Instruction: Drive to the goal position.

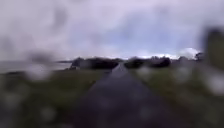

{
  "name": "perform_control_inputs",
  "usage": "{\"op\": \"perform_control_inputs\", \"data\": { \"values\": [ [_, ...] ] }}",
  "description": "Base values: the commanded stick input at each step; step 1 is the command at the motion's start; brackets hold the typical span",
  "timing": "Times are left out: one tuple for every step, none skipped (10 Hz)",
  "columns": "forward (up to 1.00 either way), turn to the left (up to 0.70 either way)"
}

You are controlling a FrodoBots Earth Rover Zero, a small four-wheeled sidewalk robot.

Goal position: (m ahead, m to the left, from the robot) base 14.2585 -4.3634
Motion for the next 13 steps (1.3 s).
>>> {"op": "perform_control_inputs", "data": {
  "values": [
    [0.70, 0.00],
    [0.70, 0.00],
    [0.70, 0.00],
    [0.70, -0.35],
    [0.70, -0.35],
    [0.70, -0.35],
    [0.70, -0.35],
    [0.70, -0.35],
    [0.70, 0.00],
    [0.70, 0.00],
    [0.70, 0.00],
    [0.70, 0.00],
    [0.70, 0.00]
  ]
}}
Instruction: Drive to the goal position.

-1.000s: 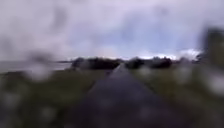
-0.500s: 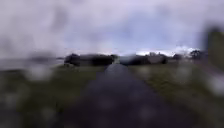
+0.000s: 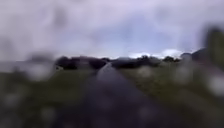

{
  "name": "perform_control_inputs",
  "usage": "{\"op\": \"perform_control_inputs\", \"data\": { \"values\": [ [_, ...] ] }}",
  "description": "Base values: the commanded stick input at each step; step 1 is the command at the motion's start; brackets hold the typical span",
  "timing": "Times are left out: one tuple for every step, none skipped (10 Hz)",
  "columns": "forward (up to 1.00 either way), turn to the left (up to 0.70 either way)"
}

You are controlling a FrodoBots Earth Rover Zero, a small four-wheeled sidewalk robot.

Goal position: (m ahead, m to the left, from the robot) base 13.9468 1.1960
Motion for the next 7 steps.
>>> {"op": "perform_control_inputs", "data": {
  "values": [
    [0.70, 0.00],
    [0.70, 0.00],
    [0.70, 0.00],
    [0.70, 0.00],
    [0.70, 0.00],
    [0.70, 0.00],
    [0.70, 0.00]
  ]
}}
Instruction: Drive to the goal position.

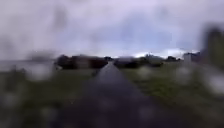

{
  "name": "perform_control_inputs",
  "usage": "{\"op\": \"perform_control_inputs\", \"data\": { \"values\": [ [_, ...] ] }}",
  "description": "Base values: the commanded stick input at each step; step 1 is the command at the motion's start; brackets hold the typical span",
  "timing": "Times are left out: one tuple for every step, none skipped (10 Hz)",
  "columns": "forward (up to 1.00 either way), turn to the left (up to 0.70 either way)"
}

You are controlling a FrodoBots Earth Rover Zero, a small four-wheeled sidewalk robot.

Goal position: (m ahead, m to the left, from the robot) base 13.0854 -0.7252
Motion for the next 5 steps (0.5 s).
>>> {"op": "perform_control_inputs", "data": {
  "values": [
    [0.70, 0.00],
    [0.70, 0.00],
    [0.70, 0.00],
    [0.70, 0.00],
    [0.70, 0.00]
  ]
}}
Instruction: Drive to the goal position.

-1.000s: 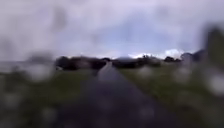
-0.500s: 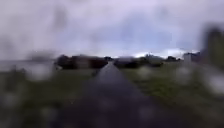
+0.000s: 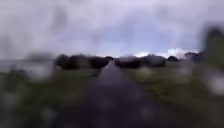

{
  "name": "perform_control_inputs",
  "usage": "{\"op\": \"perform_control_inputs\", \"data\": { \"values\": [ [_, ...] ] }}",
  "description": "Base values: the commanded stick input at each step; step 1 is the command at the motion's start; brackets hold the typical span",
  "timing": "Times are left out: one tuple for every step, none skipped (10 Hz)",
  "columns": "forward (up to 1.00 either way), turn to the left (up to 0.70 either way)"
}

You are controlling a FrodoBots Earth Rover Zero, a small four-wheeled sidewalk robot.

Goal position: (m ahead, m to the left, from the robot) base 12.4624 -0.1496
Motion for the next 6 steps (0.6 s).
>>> {"op": "perform_control_inputs", "data": {
  "values": [
    [0.70, 0.00],
    [0.70, 0.00],
    [0.70, 0.00],
    [0.70, 0.00],
    [0.70, 0.00],
    [0.70, 0.00]
  ]
}}
